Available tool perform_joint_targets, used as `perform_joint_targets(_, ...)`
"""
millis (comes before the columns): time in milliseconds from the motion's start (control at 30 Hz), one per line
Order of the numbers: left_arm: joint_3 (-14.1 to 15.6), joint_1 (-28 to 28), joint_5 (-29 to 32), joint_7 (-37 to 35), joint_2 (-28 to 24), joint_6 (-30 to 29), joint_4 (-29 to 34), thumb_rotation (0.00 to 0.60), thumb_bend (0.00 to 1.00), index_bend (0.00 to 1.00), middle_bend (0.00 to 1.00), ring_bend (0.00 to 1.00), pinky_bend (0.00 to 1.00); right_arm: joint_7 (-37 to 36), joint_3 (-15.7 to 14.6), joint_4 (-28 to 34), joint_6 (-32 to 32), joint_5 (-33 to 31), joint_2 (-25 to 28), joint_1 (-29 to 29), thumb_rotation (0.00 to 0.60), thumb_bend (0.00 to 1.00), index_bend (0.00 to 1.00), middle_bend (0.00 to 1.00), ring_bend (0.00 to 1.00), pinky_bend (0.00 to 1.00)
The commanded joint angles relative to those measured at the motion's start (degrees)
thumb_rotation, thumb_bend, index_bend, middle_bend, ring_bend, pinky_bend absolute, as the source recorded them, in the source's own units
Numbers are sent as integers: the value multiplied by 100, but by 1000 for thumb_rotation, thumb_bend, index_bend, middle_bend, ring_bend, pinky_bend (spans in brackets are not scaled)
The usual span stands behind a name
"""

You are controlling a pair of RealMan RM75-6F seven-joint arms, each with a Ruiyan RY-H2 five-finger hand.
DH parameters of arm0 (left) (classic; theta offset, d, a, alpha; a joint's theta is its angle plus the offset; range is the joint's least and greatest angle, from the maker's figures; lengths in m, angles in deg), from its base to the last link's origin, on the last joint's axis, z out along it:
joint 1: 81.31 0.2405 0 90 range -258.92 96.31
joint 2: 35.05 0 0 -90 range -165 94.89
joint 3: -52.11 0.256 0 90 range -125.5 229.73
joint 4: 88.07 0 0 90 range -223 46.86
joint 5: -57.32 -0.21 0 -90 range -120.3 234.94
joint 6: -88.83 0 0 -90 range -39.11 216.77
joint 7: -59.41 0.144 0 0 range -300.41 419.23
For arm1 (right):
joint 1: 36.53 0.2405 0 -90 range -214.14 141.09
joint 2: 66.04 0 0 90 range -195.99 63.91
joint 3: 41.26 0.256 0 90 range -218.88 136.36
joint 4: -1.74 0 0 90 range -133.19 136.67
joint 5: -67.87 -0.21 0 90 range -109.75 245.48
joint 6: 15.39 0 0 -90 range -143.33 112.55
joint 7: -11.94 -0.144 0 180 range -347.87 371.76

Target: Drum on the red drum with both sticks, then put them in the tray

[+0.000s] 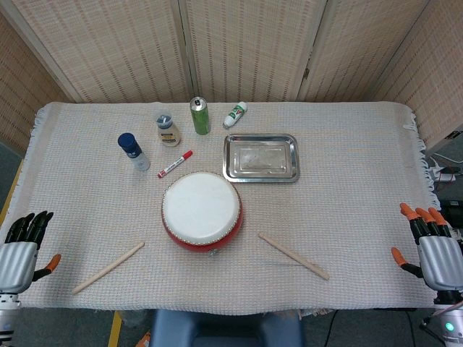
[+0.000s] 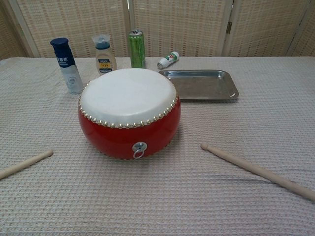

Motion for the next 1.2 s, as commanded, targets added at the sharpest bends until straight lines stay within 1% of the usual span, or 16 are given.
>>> perform_joint_targets(33,8,-18,49,11,0,68,6,600,301,67,62,37,74,-22,17,-16,-24,-32,-5,15,600,220,49,174,19,70)
perform_joint_targets(200,16,-14,59,48,-18,66,61,600,301,83,73,42,74,-90,23,-79,-15,6,-23,30,600,220,49,174,19,70)
perform_joint_targets(400,21,-51,-87,-21,-39,25,173,600,301,149,131,96,85,-232,24,-155,110,53,-2,-25,600,220,51,174,19,70)
perform_joint_targets(533,51,-125,-147,-15,-83,143,324,600,313,202,164,118,94,-304,15,-195,178,84,12,-62,600,220,56,174,19,70)
perform_joint_targets(667,69,-233,-245,30,-23,263,448,600,327,227,177,131,96,-347,21,-221,221,94,19,-80,600,220,58,174,19,70)
perform_joint_targets(767,80,-371,-265,36,110,477,455,600,344,254,186,141,97,-356,27,-226,209,97,22,-70,600,220,58,174,19,70)
perform_joint_targets(867,119,-540,-174,40,218,853,497,600,363,288,187,142,98,-350,23,-219,178,102,33,-56,600,220,58,174,19,70)
perform_joint_targets(1000,121,-755,46,61,400,1316,544,600,386,317,203,158,103,-338,29,-208,136,54,46,-48,600,220,59,174,19,70)
perform_joint_targets(1200,71,-964,552,344,723,1767,649,600,390,327,215,162,104,-348,39,-210,135,39,50,-47,600,220,60,174,19,70)
